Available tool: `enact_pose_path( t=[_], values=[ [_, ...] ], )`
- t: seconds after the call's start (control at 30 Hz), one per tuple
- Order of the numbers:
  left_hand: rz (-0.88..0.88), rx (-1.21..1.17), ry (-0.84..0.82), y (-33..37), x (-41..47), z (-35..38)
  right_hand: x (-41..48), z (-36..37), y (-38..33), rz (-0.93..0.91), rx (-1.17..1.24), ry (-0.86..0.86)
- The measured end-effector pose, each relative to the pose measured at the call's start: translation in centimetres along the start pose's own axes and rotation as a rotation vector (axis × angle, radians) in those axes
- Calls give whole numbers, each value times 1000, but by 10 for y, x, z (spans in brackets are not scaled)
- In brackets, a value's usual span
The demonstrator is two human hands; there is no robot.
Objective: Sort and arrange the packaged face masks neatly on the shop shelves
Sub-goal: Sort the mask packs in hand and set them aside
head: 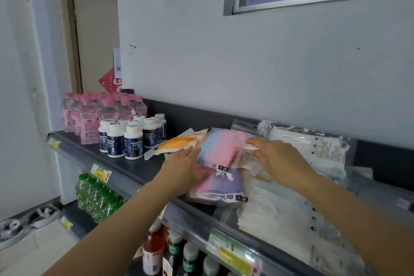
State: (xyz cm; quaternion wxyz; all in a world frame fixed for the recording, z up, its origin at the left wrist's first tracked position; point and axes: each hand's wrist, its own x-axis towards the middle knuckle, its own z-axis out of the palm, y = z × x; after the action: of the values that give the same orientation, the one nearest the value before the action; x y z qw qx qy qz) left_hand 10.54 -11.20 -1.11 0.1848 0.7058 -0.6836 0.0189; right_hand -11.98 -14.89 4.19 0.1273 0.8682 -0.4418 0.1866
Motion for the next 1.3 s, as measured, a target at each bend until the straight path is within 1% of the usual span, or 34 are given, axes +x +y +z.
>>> enact_pose_path(
  t=[0.07, 0.13, 0.2, 0.27, 0.3, 0.37, 0.43, 0.47, 0.53, 0.6, 0.67, 0.77, 0.83, 0.93, 1.07, 1.13, 1.2, 1.23, 1.27, 1.3],
  values=[
    [33, -24, -120, -11, 17, 7, 6, -2, -5, 65, 63, 15],
    [94, -90, -177, -21, 29, 12, 14, -5, -11, 139, 87, 30],
    [183, -121, -135, -28, 35, 13, 22, -8, -21, 202, 122, 87],
    [276, -120, -50, -32, 37, 13, 28, -9, -33, 219, 136, 128],
    [312, -121, -9, -34, 36, 13, 30, -7, -41, 215, 100, 104],
    [376, -137, 67, -39, 34, 14, 33, 3, -57, 190, -3, 1],
    [444, -165, 141, -43, 32, 15, 34, 16, -69, 186, -36, -91],
    [469, -182, 157, -45, 31, 16, 34, 24, -72, 189, -46, -121],
    [480, -217, 135, -50, 32, 19, 36, 36, -76, 195, -87, -175],
    [461, -324, 109, -58, 36, 25, 35, 44, -81, 209, -146, -258],
    [444, -503, 93, -65, 39, 32, 35, 47, -87, 237, -154, -304],
    [468, -733, 139, -69, 35, 32, 38, 49, -95, 263, -136, -301],
    [494, -791, 179, -68, 32, 30, 40, 52, -97, 275, -125, -286],
    [512, -804, 220, -63, 29, 26, 42, 54, -101, 283, -132, -204],
    [472, -887, 314, -51, 21, 15, 37, 50, -114, 229, -239, 3],
    [466, -895, 347, -47, 18, 10, 32, 42, -111, 249, -264, 73],
    [518, -839, 376, -43, 14, 8, 26, 29, -105, 310, -197, 167],
    [532, -785, 373, -42, 13, 9, 22, 21, -102, 338, -125, 248],
    [547, -731, 338, -41, 9, 9, 18, 14, -98, 368, -48, 341],
    [574, -665, 269, -41, 6, 11, 14, 7, -94, 408, 23, 428]
  ],
)
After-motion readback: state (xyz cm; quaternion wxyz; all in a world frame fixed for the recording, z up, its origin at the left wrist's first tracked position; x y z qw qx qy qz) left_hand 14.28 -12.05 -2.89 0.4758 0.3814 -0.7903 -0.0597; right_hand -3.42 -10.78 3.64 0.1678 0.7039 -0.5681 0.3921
